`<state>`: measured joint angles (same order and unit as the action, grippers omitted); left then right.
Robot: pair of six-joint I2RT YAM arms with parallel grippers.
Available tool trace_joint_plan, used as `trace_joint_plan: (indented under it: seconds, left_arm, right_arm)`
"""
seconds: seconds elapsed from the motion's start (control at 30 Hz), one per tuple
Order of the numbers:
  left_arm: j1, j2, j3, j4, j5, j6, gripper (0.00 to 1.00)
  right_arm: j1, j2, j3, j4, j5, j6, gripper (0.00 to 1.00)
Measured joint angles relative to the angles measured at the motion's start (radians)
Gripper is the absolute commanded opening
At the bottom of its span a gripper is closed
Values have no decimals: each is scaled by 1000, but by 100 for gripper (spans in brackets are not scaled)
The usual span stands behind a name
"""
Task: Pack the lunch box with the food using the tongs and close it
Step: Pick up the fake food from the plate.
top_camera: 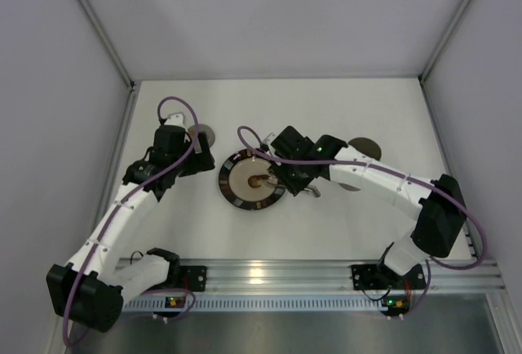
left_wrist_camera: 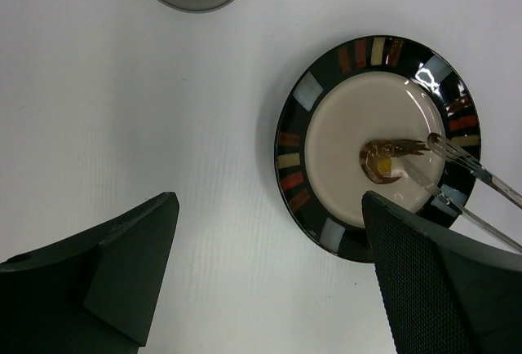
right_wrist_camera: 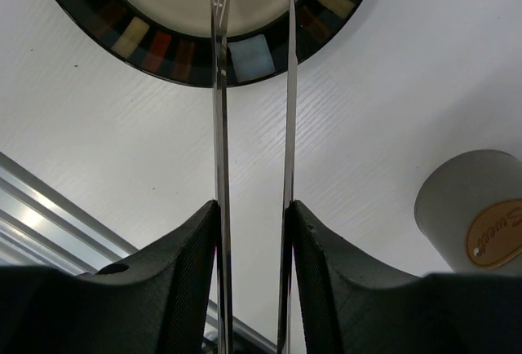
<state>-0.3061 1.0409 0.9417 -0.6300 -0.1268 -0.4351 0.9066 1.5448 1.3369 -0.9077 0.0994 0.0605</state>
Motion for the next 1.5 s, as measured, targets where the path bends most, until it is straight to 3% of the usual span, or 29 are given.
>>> trace_joint_plan:
  seconds: [0.27,0.67,1.5]
  left_arm:
    - [0,0,0,0,0,0,99]
    - [0,0,0,0,0,0,99]
    - [0,0,0,0,0,0,99]
  right_arm:
    - [0,64,55,2,0,-26,38]
    - [0,68,60,1,-15,-32,22]
    - [-12,-26,59,-3,30,48,15]
